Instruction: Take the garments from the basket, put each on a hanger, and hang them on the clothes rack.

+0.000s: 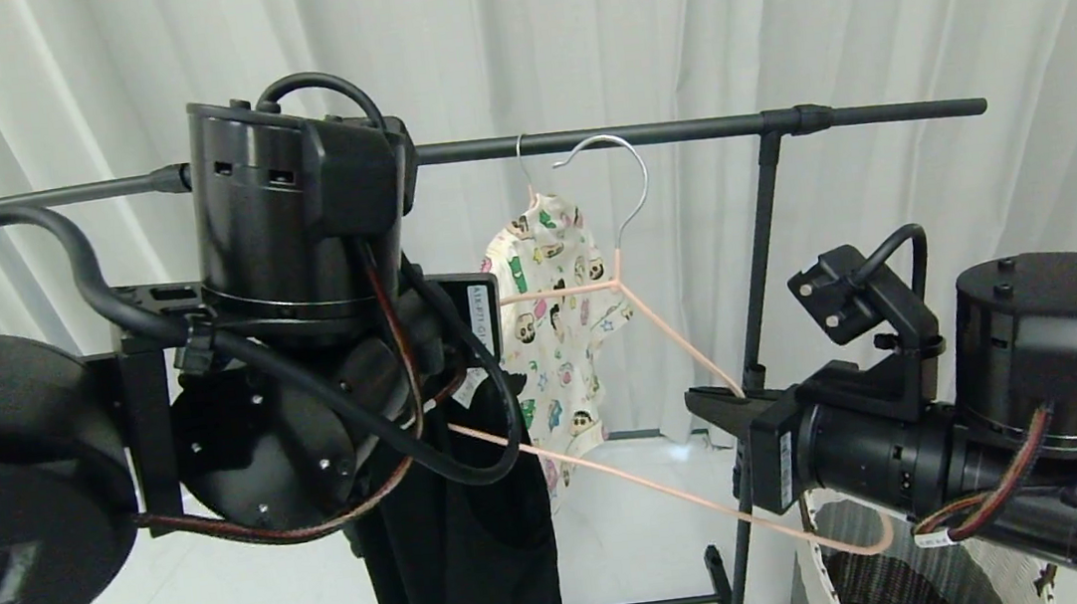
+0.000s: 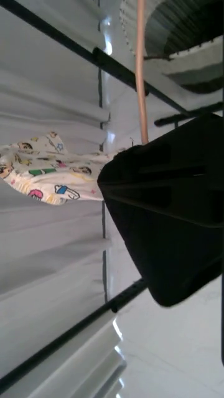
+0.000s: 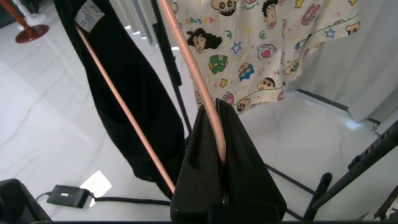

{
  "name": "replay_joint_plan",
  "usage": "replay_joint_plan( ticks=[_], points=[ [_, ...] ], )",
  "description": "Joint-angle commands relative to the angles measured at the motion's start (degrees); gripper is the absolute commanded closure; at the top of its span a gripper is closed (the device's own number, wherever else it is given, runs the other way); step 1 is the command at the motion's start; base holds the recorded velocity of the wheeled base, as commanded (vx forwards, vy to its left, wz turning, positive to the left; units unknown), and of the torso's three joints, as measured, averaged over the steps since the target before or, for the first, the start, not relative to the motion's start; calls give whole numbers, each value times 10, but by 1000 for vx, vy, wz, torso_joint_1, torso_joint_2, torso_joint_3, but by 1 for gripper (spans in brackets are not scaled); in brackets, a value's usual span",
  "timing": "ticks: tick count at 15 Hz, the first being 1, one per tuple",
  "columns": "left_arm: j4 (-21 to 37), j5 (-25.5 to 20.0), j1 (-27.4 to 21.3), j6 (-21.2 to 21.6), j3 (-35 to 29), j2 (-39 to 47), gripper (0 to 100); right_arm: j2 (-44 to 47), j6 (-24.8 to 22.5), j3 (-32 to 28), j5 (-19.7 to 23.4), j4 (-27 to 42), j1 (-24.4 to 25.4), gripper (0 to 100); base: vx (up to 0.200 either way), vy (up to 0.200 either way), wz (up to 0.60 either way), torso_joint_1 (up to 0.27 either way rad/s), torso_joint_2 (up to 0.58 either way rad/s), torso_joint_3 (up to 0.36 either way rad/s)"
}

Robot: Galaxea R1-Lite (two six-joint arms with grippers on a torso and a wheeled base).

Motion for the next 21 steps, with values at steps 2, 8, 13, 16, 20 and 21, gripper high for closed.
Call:
replay_joint_plan(
  ticks=[2, 8, 13, 16, 20, 21],
  points=[
    [-1, -1, -24, -23, -36, 30, 100, -2, 0, -1, 0, 0, 9, 100, 0, 0, 0, 0, 0, 0],
    [-1, -3, -52, -61, -98, 74, 100, -9, 3, 3, -46, 0, 36, 100, 0, 0, 0, 0, 0, 0],
    [-1, -3, -82, -110, -119, 87, 100, -12, 12, 2, -63, 2, 44, 100, 0, 0, 0, 0, 0, 0],
    [-1, -3, -82, -110, -119, 87, 100, -10, 16, -1, -63, 2, 48, 100, 0, 0, 0, 0, 0, 0],
    [0, -3, -89, -115, -118, 81, 100, -3, 17, -4, -63, 2, 56, 100, 0, 0, 0, 0, 0, 0],
    [2, -8, -86, -113, -99, 65, 100, -4, 17, 0, -68, 2, 52, 100, 0, 0, 0, 0, 0, 0]
  ],
)
